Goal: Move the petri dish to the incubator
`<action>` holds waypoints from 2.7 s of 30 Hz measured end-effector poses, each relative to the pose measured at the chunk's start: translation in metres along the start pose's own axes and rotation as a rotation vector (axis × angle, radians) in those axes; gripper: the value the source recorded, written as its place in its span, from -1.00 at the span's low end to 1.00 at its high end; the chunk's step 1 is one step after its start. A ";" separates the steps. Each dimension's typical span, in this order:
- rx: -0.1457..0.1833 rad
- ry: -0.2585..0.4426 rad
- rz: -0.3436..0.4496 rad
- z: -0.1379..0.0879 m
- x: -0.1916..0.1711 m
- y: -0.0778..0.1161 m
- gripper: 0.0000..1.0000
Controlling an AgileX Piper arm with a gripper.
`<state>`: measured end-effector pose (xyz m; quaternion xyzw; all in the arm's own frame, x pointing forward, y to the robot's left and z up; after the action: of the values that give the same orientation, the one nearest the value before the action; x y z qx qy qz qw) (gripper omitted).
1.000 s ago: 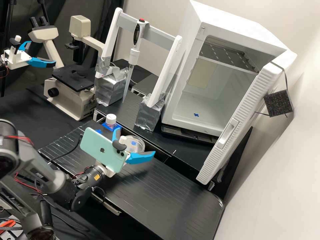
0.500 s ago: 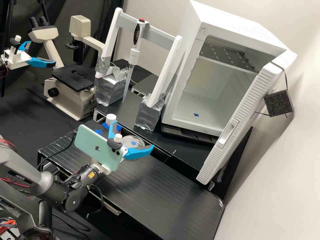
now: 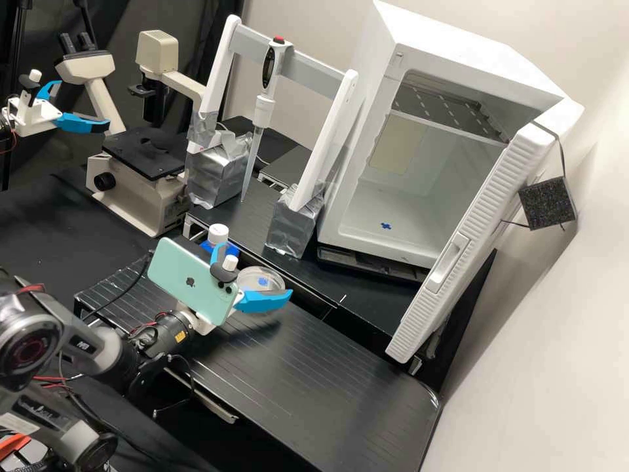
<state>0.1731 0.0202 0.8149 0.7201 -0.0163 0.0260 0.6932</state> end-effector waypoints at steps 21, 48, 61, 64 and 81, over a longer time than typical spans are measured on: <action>-0.044 -0.078 0.026 0.009 0.008 -0.014 -1.00; -0.086 -0.043 -0.016 0.020 0.009 -0.004 -1.00; -0.059 -0.044 -0.015 0.020 0.009 -0.004 -1.00; -0.053 -0.042 -0.018 0.021 0.009 -0.003 -1.00; 0.032 -0.091 0.163 0.038 0.022 0.044 -1.00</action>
<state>0.1934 -0.0193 0.8586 0.7280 -0.1059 0.0500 0.6755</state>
